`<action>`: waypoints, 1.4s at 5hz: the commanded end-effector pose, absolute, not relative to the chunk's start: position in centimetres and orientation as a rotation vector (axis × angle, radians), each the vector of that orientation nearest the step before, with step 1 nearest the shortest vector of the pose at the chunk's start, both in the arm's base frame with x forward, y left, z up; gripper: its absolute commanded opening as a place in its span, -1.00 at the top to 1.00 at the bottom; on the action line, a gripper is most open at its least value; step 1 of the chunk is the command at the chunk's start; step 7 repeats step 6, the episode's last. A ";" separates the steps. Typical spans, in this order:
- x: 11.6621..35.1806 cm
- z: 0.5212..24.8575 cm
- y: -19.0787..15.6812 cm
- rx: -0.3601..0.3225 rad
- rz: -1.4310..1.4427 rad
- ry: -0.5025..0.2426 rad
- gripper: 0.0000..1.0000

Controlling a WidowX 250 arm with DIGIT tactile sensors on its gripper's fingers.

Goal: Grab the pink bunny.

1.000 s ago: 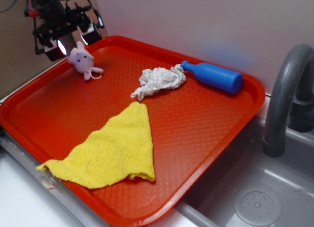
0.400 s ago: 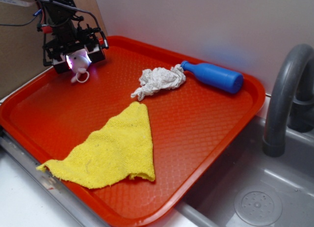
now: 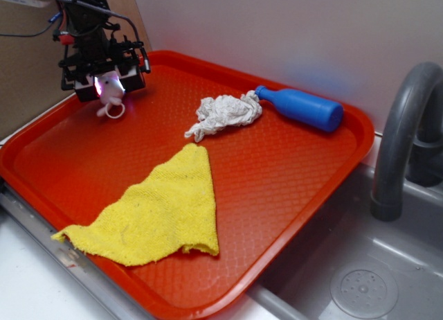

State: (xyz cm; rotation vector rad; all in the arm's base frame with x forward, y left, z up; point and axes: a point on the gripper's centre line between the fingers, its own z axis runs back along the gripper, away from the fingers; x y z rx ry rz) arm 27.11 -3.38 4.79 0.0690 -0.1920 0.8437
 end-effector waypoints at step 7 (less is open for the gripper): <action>18.5 29.7 -9.6 -0.295 0.111 -0.380 1.00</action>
